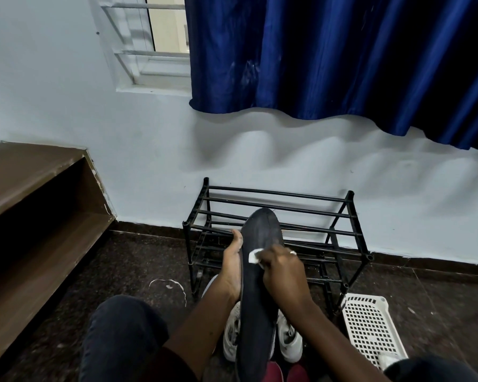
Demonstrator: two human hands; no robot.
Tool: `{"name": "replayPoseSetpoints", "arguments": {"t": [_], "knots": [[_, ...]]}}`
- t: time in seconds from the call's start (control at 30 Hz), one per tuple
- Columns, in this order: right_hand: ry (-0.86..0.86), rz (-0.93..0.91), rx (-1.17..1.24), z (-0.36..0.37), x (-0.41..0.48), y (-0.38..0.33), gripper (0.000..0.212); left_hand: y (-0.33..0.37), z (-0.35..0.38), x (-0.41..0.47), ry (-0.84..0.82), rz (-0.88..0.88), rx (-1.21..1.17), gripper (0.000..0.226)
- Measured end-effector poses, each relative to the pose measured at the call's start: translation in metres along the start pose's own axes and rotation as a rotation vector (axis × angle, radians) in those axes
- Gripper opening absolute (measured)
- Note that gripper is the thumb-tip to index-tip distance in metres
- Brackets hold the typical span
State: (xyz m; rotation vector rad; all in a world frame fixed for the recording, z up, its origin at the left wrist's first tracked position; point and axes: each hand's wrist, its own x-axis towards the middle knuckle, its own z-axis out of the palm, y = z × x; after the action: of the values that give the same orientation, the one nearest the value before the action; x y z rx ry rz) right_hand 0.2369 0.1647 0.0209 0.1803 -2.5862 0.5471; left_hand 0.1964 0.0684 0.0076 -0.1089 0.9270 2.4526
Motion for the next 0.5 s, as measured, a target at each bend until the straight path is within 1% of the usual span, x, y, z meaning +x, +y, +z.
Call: {"name": "replayPoseSetpoints", "arguments": {"t": [0.1, 0.23, 0.4, 0.5], "knots": [[-0.021, -0.022, 0.014, 0.0, -0.017, -0.003, 0.035, 0.001, 0.002, -0.002, -0.025, -0.051, -0.003, 0.081], [-0.003, -0.04, -0.029, -0.002, -0.015, -0.003, 0.037, 0.003, 0.006, -0.004, 0.01, -0.043, 0.018, 0.077], [0.079, -0.019, -0.086, -0.009, 0.026, 0.005, 0.029, 0.004, 0.012, -0.011, -0.018, -0.063, 0.033, 0.066], [0.118, 0.051, -0.101, -0.012, 0.05, 0.008, 0.026, 0.004, 0.015, -0.015, -0.006, -0.041, 0.04, 0.065]]}}
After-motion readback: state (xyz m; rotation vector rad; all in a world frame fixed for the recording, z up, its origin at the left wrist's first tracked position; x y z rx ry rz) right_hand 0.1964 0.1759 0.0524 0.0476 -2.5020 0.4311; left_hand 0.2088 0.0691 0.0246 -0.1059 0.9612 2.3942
